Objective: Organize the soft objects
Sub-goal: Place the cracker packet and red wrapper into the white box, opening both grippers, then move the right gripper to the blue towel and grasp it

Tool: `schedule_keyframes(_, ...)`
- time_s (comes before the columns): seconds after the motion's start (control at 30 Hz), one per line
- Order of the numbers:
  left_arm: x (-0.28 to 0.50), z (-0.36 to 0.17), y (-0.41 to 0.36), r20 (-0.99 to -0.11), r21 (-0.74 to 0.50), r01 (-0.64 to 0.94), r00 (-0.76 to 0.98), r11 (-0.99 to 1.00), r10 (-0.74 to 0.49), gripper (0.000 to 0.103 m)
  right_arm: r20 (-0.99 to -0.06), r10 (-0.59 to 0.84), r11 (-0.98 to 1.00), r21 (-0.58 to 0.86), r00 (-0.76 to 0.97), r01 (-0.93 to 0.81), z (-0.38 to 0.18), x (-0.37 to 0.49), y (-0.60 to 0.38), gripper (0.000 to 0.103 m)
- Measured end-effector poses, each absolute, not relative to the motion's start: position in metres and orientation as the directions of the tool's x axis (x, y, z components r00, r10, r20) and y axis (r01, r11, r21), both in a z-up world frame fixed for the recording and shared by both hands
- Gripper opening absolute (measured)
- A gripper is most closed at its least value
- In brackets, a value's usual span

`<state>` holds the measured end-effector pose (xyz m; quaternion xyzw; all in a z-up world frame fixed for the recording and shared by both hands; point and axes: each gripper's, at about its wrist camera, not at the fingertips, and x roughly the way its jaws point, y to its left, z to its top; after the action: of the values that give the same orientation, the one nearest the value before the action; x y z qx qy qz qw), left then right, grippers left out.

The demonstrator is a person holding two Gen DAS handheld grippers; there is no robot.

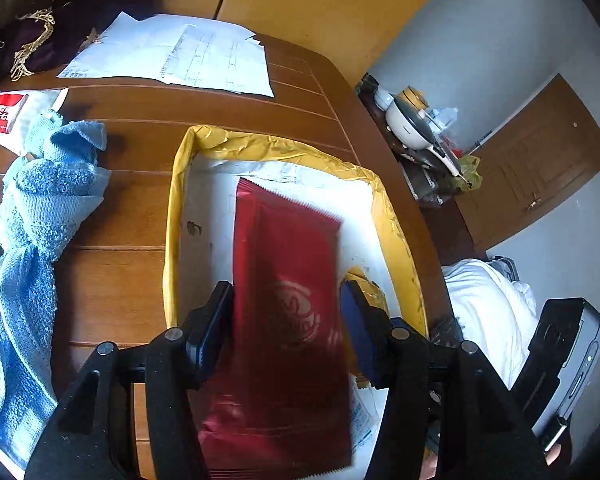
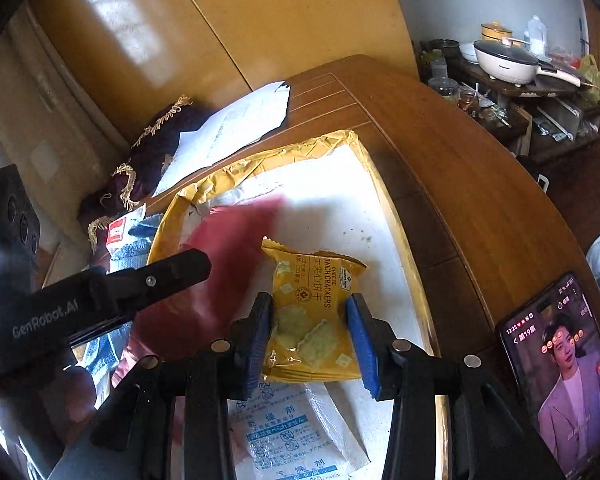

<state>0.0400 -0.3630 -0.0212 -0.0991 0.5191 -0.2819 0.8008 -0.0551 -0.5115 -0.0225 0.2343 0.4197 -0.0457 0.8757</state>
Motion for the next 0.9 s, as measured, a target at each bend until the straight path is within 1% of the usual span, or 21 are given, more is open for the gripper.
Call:
schedule_keyframes(0.03, 0.039, -0.019, -0.360, -0.766, -0.472, 0.352, 0.292, 0.808, -0.574, 0.058, -0.750, 0.116, 0.882, 0.379, 0.651, 0.279, -0.021, -0.056, -0.512, 0.044)
schedule_keyframes(0.1, 0.036, -0.012, -0.350, -0.746, -0.502, 0.349, 0.290, 0.792, -0.600, 0.058, -0.733, 0.105, 0.877, 0.387, 0.672, 0.285, -0.016, -0.061, -0.510, 0.048)
schedule_keyframes(0.13, 0.032, -0.008, -0.343, -0.732, -0.514, 0.349, 0.297, 0.784, -0.613, 0.061, -0.720, 0.100, 0.877, 0.390, 0.687, 0.281, -0.011, -0.064, -0.507, 0.050)
schedule_keyframes(0.2, 0.022, 0.002, -0.323, -0.702, -0.529, 0.350, 0.332, 0.773, -0.631, 0.069, -0.692, 0.108, 0.881, 0.399, 0.714, 0.254, -0.003, -0.070, -0.499, 0.059)
schedule_keyframes(0.33, -0.006, 0.017, -0.269, -0.645, -0.521, 0.324, 0.456, 0.790, -0.613, 0.073, -0.618, 0.188, 0.896, 0.427, 0.764, 0.124, 0.016, -0.082, -0.469, 0.069)
schedule_keyframes(0.4, -0.021, 0.019, -0.241, -0.628, -0.502, 0.294, 0.523, 0.814, -0.576, 0.075, -0.580, 0.257, 0.893, 0.448, 0.773, 0.040, 0.022, -0.085, -0.450, 0.074)
schedule_keyframes(0.53, -0.044, 0.009, -0.190, -0.625, -0.460, 0.191, 0.624, 0.867, -0.469, 0.075, -0.529, 0.395, 0.860, 0.500, 0.751, -0.100, 0.022, -0.085, -0.411, 0.075)
schedule_keyframes(0.63, -0.055, -0.002, -0.156, -0.638, -0.439, 0.114, 0.659, 0.891, -0.399, 0.075, -0.537, 0.457, 0.847, 0.505, 0.709, -0.164, 0.018, -0.083, -0.379, 0.075)
schedule_keyframes(0.77, -0.066, -0.009, -0.119, -0.624, -0.400, 0.026, 0.724, 0.916, -0.294, 0.075, -0.572, 0.490, 0.848, 0.488, 0.658, -0.207, 0.008, -0.081, -0.347, 0.075)
schedule_keyframes(0.83, -0.066, -0.010, -0.106, -0.613, -0.405, 0.001, 0.742, 0.915, -0.272, 0.075, -0.582, 0.504, 0.844, 0.488, 0.638, -0.222, 0.003, -0.080, -0.337, 0.075)
schedule_keyframes(0.9, -0.061, -0.013, -0.098, -0.609, -0.426, -0.009, 0.742, 0.904, -0.280, 0.075, -0.592, 0.519, 0.838, 0.494, 0.617, -0.231, 0.000, -0.081, -0.330, 0.075)
